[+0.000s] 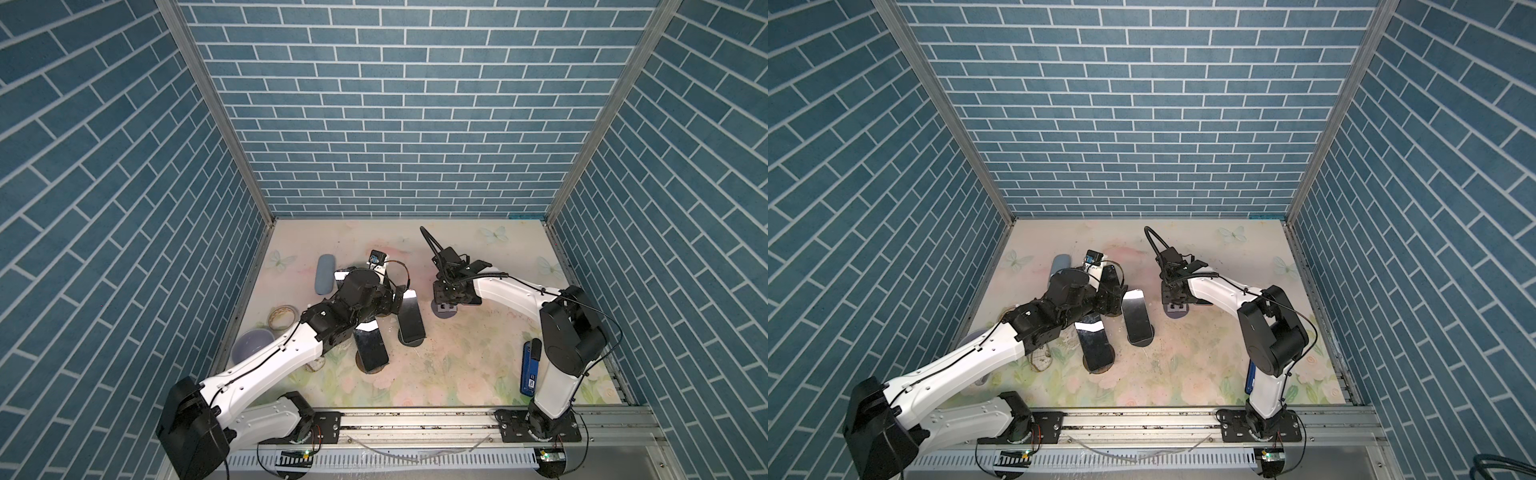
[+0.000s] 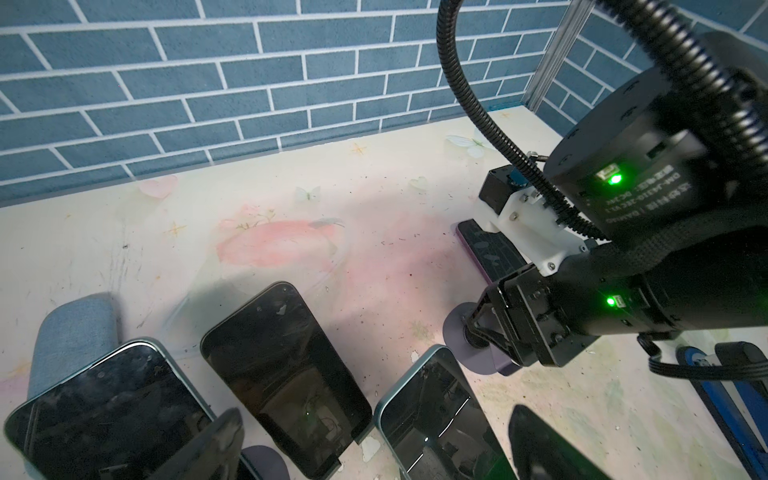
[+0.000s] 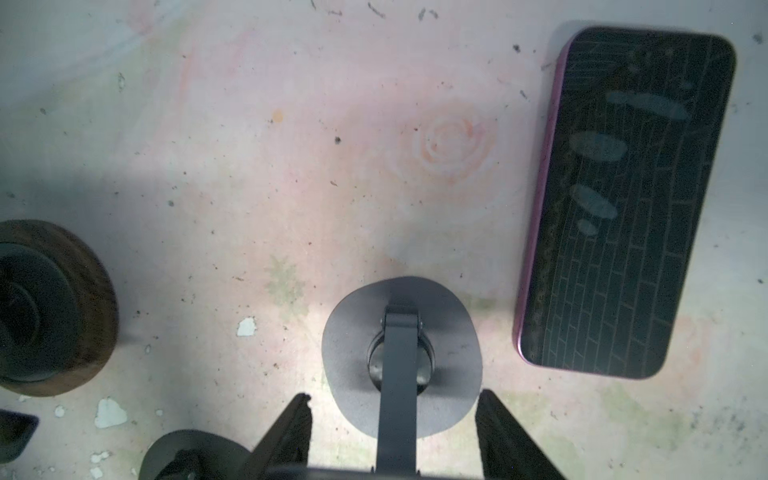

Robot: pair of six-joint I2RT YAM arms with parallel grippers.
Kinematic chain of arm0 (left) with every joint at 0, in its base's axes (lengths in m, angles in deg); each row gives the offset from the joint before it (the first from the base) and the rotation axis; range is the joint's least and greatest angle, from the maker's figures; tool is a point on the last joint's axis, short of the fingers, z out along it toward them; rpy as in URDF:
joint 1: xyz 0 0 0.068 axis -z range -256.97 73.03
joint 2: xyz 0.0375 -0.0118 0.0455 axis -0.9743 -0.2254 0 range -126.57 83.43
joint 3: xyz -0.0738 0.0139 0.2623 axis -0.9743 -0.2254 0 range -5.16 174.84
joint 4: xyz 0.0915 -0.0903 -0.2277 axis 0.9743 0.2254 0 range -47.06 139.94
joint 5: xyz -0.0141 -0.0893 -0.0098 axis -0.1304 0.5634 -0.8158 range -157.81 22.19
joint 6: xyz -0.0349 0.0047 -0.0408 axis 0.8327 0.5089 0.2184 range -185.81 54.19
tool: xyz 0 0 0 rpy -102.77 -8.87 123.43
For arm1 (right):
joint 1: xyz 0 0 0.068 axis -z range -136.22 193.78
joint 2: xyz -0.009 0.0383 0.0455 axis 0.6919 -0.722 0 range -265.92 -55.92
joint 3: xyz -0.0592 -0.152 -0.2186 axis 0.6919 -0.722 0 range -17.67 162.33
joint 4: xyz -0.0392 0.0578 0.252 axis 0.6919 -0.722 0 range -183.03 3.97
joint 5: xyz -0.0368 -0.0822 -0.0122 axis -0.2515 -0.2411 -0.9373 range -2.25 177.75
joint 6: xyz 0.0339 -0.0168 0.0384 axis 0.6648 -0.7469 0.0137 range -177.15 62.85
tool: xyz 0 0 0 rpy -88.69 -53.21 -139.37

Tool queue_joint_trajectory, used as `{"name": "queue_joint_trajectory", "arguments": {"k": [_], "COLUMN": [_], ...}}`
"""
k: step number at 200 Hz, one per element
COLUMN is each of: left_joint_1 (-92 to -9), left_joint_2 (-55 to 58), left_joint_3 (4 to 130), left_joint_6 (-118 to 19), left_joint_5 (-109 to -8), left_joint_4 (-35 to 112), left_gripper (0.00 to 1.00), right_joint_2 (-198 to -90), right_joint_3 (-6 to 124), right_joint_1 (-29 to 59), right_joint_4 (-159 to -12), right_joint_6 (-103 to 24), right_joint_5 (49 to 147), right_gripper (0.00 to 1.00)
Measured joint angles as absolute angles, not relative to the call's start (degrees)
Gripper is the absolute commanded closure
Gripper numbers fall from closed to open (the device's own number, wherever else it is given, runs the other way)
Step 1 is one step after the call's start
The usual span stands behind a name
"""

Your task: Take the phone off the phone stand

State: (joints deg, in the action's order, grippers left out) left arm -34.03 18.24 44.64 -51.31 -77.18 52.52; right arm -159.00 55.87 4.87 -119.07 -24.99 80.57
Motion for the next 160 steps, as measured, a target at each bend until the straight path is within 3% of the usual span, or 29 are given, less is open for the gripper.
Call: {"name": "queue_joint_trajectory", "arguments": {"k": [58, 160], "left_joint_1": [-34.0, -34.0], "left_joint_2": [18.2, 18.1], "left_joint_3": [44.6, 44.6], "left_joint_6": [-51.3, -51.3], "left_joint_5": [-77.2, -78.1], "left_joint_4": [52.5, 52.6], "left_gripper": [0.0, 0.0], "right_joint_2": [-159.0, -159.0], "right_joint_3": [62.8, 64.6], "right_joint_1": [8.6, 26.7], "right_joint_4": [-118.9, -118.6], "right_joint_6": [-27.9, -32.2], "right_joint_5": [81.9, 81.2], "right_gripper": [0.63, 0.62]}}
